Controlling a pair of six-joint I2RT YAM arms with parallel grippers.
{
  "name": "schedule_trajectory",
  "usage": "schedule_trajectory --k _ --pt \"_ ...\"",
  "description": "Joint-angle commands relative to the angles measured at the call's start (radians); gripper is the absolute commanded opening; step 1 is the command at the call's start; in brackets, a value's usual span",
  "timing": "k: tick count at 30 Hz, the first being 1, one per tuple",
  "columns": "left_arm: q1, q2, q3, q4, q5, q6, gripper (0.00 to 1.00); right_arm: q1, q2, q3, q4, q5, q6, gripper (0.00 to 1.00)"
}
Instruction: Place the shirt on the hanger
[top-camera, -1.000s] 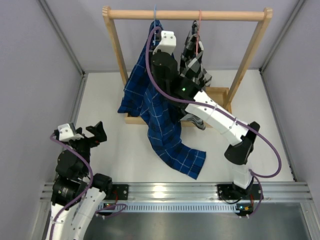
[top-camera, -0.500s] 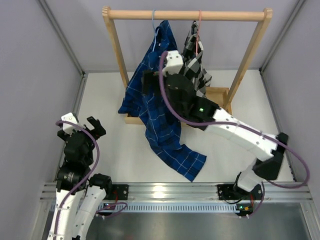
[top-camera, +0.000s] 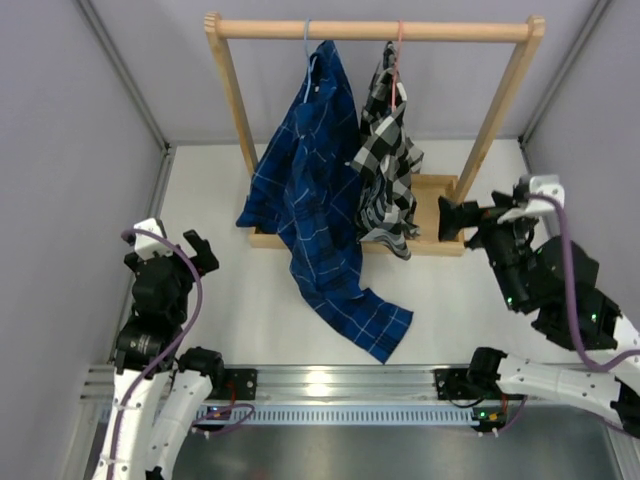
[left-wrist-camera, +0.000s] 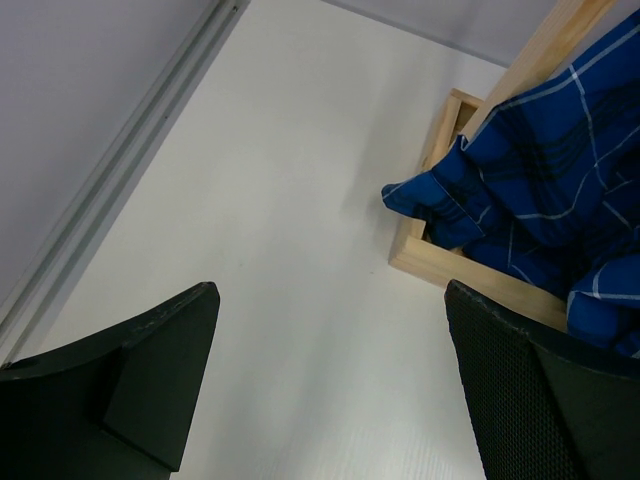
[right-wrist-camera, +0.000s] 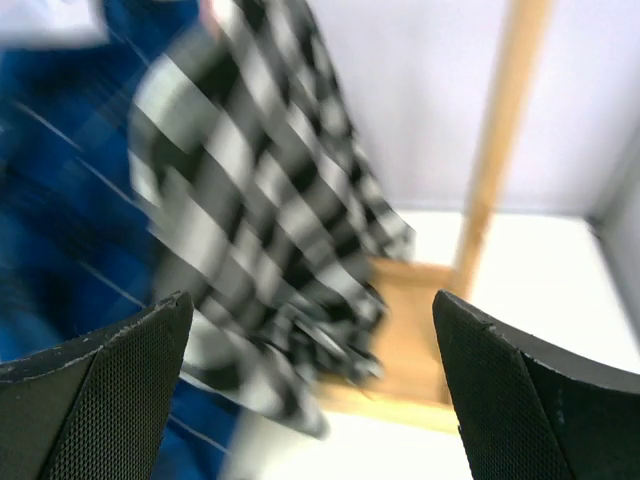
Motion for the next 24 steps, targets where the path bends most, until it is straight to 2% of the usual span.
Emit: schedule_trajectory --k 1,4,7,9,12,14,16,24 --pt "0.007 -0.026 -0.005 0.007 0.061 0.021 0.98 -0.004 -0.134 -0.191 -0.141 0.193 0.003 0.99" --pt "0.007 -0.029 -0.012 0.01 0.081 0.022 0.98 -0.006 -0.24 -0.356 -0.176 0.207 0.118 1.0" --pt "0.006 -0.024 -0.014 0.02 0.141 0.033 0.98 -0.021 -0.253 -0.42 -0.205 0.213 0.162 1.0" --pt "0.006 -0.017 -0.018 0.028 0.162 0.041 0.98 -0.054 -0.228 -0.423 -0.23 0.184 0.196 0.99" --pt "0.006 -0.007 -0.017 0.03 0.178 0.044 0.98 -0.203 -0.158 -0.4 -0.277 0.01 0.247 0.99" --pt "0.006 -0.014 -0.018 0.028 0.168 0.044 0.98 -0.303 -0.157 -0.4 -0.299 -0.046 0.274 1.0" --pt "0.006 -0.029 -0.022 0.028 0.159 0.044 0.98 -0.35 -0.188 -0.398 -0.325 -0.091 0.283 0.99" --pt "0.007 -0.086 -0.061 0.057 0.162 0.074 0.98 -0.358 -0.281 -0.32 -0.451 -0.121 0.314 0.99"
